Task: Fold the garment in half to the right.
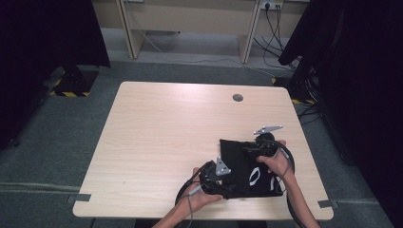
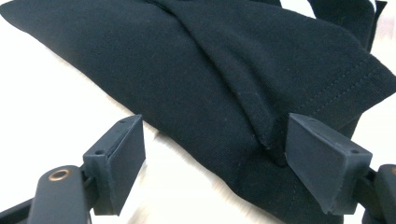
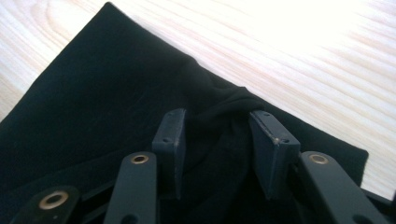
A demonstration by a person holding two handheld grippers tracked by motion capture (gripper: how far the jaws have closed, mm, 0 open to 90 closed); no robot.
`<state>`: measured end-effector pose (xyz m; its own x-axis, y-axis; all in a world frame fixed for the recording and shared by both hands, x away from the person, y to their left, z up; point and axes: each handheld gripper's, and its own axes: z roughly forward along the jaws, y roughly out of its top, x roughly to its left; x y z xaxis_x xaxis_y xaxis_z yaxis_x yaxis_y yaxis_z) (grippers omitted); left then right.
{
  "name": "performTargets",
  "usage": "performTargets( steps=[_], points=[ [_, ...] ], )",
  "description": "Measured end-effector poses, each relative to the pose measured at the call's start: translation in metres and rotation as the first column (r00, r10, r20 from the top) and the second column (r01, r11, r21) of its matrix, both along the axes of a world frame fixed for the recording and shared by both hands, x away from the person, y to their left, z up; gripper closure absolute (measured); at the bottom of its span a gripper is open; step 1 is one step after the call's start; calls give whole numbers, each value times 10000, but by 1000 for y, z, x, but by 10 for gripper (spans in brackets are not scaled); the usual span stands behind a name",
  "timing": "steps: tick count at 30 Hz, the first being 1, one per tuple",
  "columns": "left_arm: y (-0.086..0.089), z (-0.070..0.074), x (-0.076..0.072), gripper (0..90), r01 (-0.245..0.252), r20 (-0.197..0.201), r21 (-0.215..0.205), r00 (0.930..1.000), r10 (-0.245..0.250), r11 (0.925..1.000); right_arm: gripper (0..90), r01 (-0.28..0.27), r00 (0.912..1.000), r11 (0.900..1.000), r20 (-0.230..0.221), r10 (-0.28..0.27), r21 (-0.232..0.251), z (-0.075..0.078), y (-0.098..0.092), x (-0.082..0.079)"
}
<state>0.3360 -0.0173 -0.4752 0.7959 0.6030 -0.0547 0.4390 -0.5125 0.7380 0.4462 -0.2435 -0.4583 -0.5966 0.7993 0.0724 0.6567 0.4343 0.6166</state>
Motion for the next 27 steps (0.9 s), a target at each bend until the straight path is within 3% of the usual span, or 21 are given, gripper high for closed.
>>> performTargets(
  steps=[5, 7, 8, 12, 16, 20, 21, 23, 25, 27],
  points=[
    [29, 2, -1, 204, -407, -102, 164, 9991, 408, 9990, 565, -371, 9993, 9990, 78, 370, 250, -3, 23, 4],
    [40, 3, 0, 203, -487, -306, 135, 9983, 491, 9987, 496, -468, 9988, 9975, -146, 476, 524, -2, 32, 6],
    [44, 4, 0, 203, -444, -299, 97, 9986, 446, 9990, 465, -488, 9983, 9963, -282, 509, 702, -1, 35, 7],
    [58, 10, -1, 190, -538, -367, -451, 9980, 522, 9975, 462, -79, 10000, 9925, -38, 85, 1221, 14, 33, 12],
    [71, 11, -3, 163, -784, -378, -468, 9963, 767, 9958, 465, 223, 9996, 9979, 139, -232, 603, 23, 32, 15],
    [79, 4, -4, 155, -1072, -545, -535, 9931, 1043, 9928, 465, 261, 9997, 9992, -30, -260, 289, 14, 36, 20],
    [79, 2, -5, 153, -1052, -558, -381, 9931, 1030, 9937, 484, 192, 9997, 9993, -139, -187, 306, 10, 39, 22],
    [76, -1, -6, 150, -1002, -507, -300, 9938, 986, 9945, 606, -116, 9994, 9996, -332, 125, 264, 2, 43, 25],
    [73, -4, -6, 146, -998, -328, -124, 9945, 993, 9949, 738, -386, 9990, 9985, -197, 393, 389, 2, 45, 24],
    [72, -4, -7, 143, -1029, -245, -52, 9944, 1027, 9947, 818, -674, 9976, 9976, 138, 672, 139, 7, 47, 20]
  ],
)
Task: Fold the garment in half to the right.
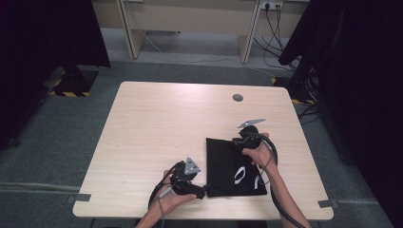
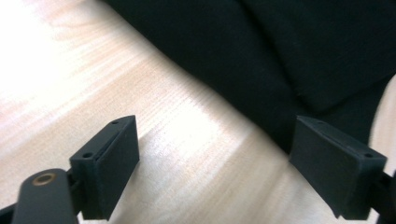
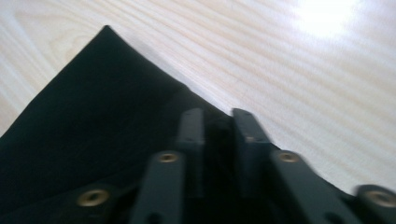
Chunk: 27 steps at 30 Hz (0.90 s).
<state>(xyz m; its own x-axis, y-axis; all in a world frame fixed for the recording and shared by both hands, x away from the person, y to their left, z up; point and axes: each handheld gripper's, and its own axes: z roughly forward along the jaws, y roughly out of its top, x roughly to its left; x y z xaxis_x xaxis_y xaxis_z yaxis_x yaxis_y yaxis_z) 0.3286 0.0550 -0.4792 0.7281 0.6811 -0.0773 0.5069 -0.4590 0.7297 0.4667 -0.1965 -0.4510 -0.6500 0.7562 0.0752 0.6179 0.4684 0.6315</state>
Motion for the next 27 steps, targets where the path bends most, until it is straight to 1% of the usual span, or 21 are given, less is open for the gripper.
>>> performTargets(
  steps=[1, 2, 4, 5, 6, 7, 11, 13, 15, 18, 19, 21, 23, 25, 26, 27],
  points=[
    [0, 1, 0, 143, 6, -13, -16, 10000, -6, 10000, 836, -111, 9998, 9999, 170, 111, -3, 3, 0, -2],
    [0, 2, 0, 143, 9, 26, -32, 10000, -9, 10000, 843, -173, 9992, 9998, 367, 169, 101, 9, -1, -4],
    [-1, 4, 0, 143, -83, 69, -157, 9999, 84, 9998, 848, -243, 9971, 9994, 722, 225, 241, 23, -4, -10],
    [-1, 5, 0, 143, -60, 86, -151, 9999, 62, 9999, 848, -313, 9956, 9989, 898, 280, 347, 32, -5, -14],
    [-3, 7, 0, 143, -27, 132, -148, 9999, 29, 9999, 849, -354, 9944, 9987, 1009, 316, 371, 38, -6, -16],
    [-4, 8, 1, 143, -8, 169, -133, 9999, 10, 9999, 849, -393, 9922, 9985, 1199, 343, 394, 46, -8, -19],
    [-9, 10, 4, 143, 7, 218, -153, 9998, -4, 9999, 850, -426, 9881, 9976, 1503, 340, 547, 66, -17, -29],
    [-12, 12, 6, 143, 73, 196, -210, 9998, -69, 9998, 850, -318, 9874, 9981, 1564, 230, 537, 70, -23, -31],
    [-15, 13, 7, 143, 83, 225, -236, 9997, -77, 9997, 850, -186, 9900, 9979, 1405, 99, 612, 68, -29, -31],
    [-18, 14, 9, 143, 88, 216, -263, 9997, -82, 9996, 849, 109, 9923, 9996, 1228, -141, 268, 55, -38, -28],
    [-18, 14, 10, 144, 65, 194, -250, 9998, -60, 9997, 849, 285, 9929, 9996, 1155, -287, 31, 47, -43, -27],
    [-19, 13, 11, 144, 61, 143, -244, 9999, -57, 9997, 849, 679, 9946, 9967, 817, -641, -450, 28, -52, -23],
    [-19, 13, 13, 144, 67, 101, -224, 9999, -64, 9997, 848, 963, 9939, 9931, 595, -924, -665, 11, -61, -18],
    [-20, 12, 14, 145, 45, 59, -217, 10000, -44, 9998, 845, 976, 9946, 9926, 432, -947, -727, -3, -67, -15],
    [-21, 11, 14, 144, 58, 35, -217, 10000, -57, 9997, 842, 1006, 9941, 9937, 460, -984, -490, -6, -69, -14],
    [-21, 11, 14, 144, 66, 27, -188, 10000, -66, 9998, 832, 1017, 9940, 9940, 449, -998, -408, -6, -71, -14]
  ],
)
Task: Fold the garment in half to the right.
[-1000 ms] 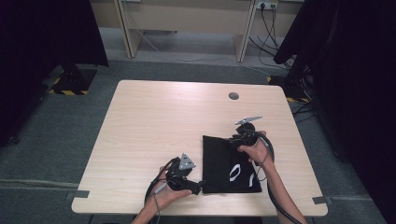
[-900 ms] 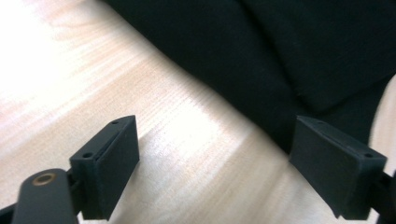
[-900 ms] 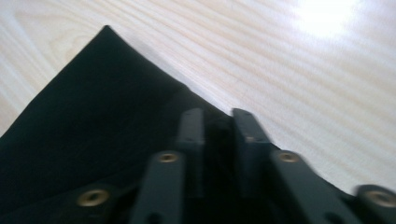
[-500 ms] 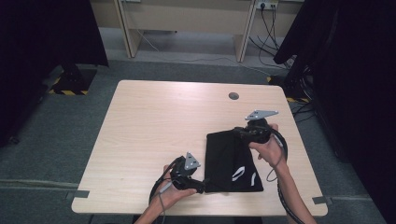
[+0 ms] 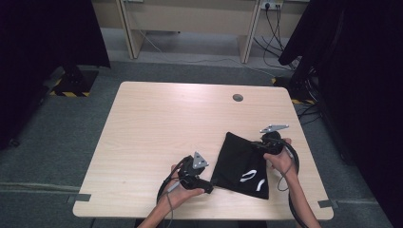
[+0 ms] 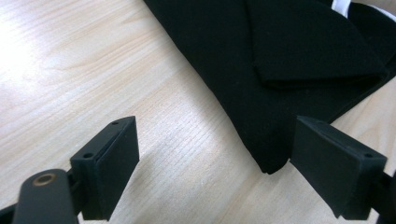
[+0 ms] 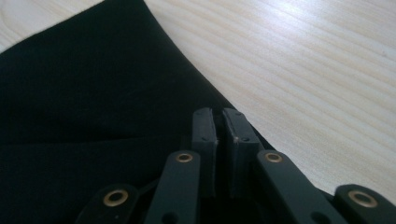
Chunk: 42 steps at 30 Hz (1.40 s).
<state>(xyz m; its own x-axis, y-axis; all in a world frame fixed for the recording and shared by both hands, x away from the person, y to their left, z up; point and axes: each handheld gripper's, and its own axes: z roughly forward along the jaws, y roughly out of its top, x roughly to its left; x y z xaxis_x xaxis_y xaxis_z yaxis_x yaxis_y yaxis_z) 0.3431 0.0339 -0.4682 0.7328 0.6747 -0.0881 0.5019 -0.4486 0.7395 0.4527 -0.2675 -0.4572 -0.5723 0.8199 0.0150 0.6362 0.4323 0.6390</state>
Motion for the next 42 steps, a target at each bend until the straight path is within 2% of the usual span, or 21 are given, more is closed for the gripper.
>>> performTargets(
  steps=[2, 5, 8, 12, 15, 19, 23, 25, 29, 32, 39, 42],
  points=[
    [0, -1, 3, 144, -27, -41, 9, 10000, 27, 10000, 778, 87, 9999, 9996, 149, -83, -279, 1, 0, 0],
    [2, -1, 4, 144, -124, -40, -3, 9999, 124, 9999, 636, 517, 9983, 9980, 290, -506, -372, 4, 1, 0],
    [6, -1, 5, 144, -209, -23, 23, 9998, 209, 9998, 601, 566, 9961, 9982, 689, -553, -173, 13, -2, -7],
    [11, 0, 6, 144, -310, 10, 67, 9995, 310, 9995, 577, 538, 9939, 9985, 967, -530, -56, 26, -5, -20],
    [17, 0, 5, 144, -398, -3, 43, 9992, 398, 9992, 558, 285, 9963, 9994, 819, -269, -186, 27, -3, -33],
    [25, -3, 4, 142, -575, -77, 55, 9983, 576, 9983, 548, 98, 9989, 9996, 450, -86, -256, 18, -1, -46],
    [33, -5, 3, 141, -660, -156, 72, 9977, 661, 9978, 549, -25, 10000, 9995, 40, 26, -301, -2, 2, -41],
    [36, -6, 3, 140, -752, -172, 62, 9970, 753, 9972, 553, -196, 9996, 9998, 222, 194, 75, -6, 4, -37],
    [42, -7, 5, 139, -933, -150, 15, 9955, 934, 9956, 557, -904, 9954, 9959, 321, 900, 90, -7, 16, -25],
    [45, -7, 4, 139, -996, -135, -49, 9949, 995, 9950, 559, -1317, 9910, 9912, 237, 1314, 122, -7, 30, -16],
    [49, -8, 3, 139, -1126, -133, -141, 9936, 1124, 9935, 559, -1726, 9845, 9850, 316, 1728, -77, -6, 66, -12],
    [50, -9, 1, 139, -1074, -124, -117, 9942, 1072, 9942, 480, -1575, 9869, 9871, 305, 1584, -295, -3, 70, -12]
  ],
)
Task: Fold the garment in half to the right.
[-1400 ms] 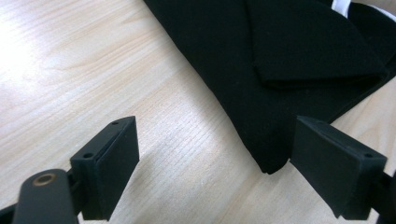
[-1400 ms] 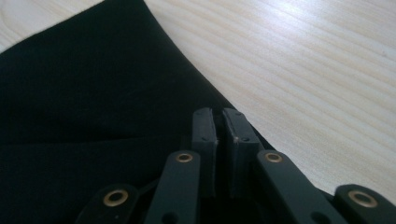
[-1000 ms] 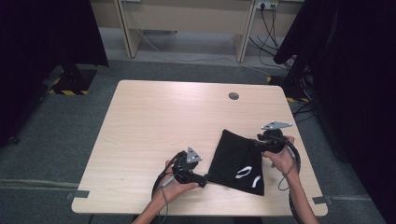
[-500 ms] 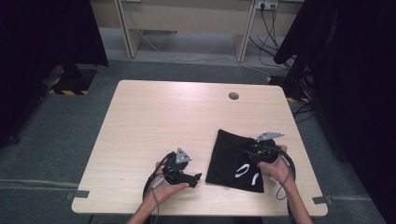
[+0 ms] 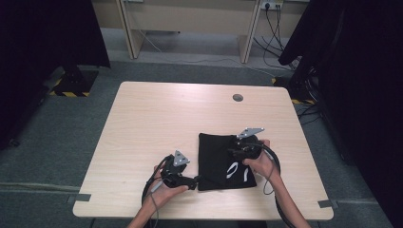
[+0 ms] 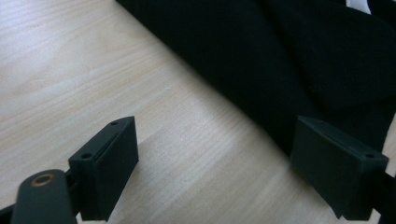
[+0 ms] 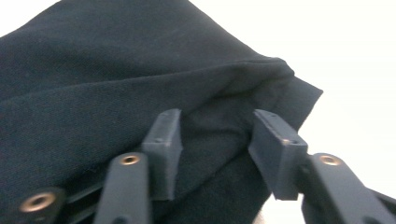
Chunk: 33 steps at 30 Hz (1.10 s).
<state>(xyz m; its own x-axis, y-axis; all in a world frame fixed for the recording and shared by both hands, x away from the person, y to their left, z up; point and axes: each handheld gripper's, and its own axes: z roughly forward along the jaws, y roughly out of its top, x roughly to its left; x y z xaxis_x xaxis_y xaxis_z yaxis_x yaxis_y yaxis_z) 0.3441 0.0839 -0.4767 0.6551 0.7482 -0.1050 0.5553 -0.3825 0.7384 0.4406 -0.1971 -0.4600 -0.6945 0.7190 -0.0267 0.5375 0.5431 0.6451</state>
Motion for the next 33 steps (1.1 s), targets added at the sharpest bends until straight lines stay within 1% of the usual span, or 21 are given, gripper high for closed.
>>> performTargets(
  steps=[1, 2, 4, 6, 7, 10, 12, 13, 15, 18, 19, 22, 24, 26, 28, 30, 31, 33],
  points=[
    [1, 0, -1, 138, 36, 0, 3, 10000, -36, 10000, 473, 114, 9999, 9999, 53, -115, 51, 4, -1, -2],
    [2, 0, -1, 138, 31, 9, -8, 10000, -31, 10000, 473, 221, 9997, 9995, 140, -225, 219, 8, -3, -6],
    [4, -1, -1, 138, -25, 0, -9, 10000, 25, 10000, 474, 169, 9993, 9990, 320, -183, 412, 18, -5, -16],
    [5, -1, -1, 137, -12, 13, 18, 10000, 12, 10000, 477, 36, 9988, 9982, 487, -65, 593, 27, -5, -30],
    [5, -1, -2, 137, -37, 15, 1, 10000, 37, 10000, 477, -48, 9988, 9979, 495, 16, 650, 31, -4, -36],
    [8, -2, -5, 137, -32, 1, 95, 10000, 32, 9999, 477, -419, 9983, 9966, 424, 390, 703, 37, 4, -52],
    [12, -3, -7, 135, -14, -16, 209, 10000, 14, 9998, 476, -684, 9970, 9950, 401, 656, 725, 38, 11, -59],
    [14, -3, -9, 134, -90, 60, 328, 9999, 88, 9994, 477, -803, 9963, 9939, 357, 778, 756, 37, 16, -62],
    [20, -4, -10, 134, -235, 235, 650, 9995, 221, 9976, 477, -1126, 9936, 9915, 185, 1116, 652, 35, 27, -67],
    [29, -5, -12, 130, -466, 375, 702, 9983, 441, 9964, 476, -1529, 9882, 9864, -45, 1534, 611, 29, 42, -73],
    [31, -7, -13, 130, -532, 512, 789, 9975, 492, 9955, 476, -1643, 9862, 9847, -113, 1652, 580, 27, 46, -75],
    [37, -8, -13, 111, -547, 599, 724, 9969, 504, 9959, 478, -1886, 9810, 9799, -326, 1910, 648, 22, 55, -79],
    [40, -8, -13, 95, -612, 561, 751, 9968, 571, 9953, 478, -1999, 9787, 9778, -345, 2023, 626, 20, 59, -82],
    [44, -8, -12, 90, -559, 553, 744, 9971, 518, 9957, 478, -2137, 9758, 9752, -337, 2158, 571, 19, 63, -84],
    [47, -9, -11, 91, -670, 553, 712, 9965, 631, 9952, 478, -2103, 9772, 9770, -220, 2112, 359, 16, 65, -85],
    [50, -9, -11, 91, -792, 567, 726, 9956, 751, 9942, 482, -2164, 9756, 9762, -345, 2169, 175, 11, 67, -85],
    [51, -9, -11, 91, -836, 555, 712, 9953, 797, 9940, 508, -2167, 9753, 9761, -398, 2172, 161, 8, 68, -84],
    [51, -9, -11, 92, -869, 561, 727, 9950, 830, 9936, 610, -2261, 9736, 9741, -305, 2263, 91, 5, 66, -83]
  ],
)
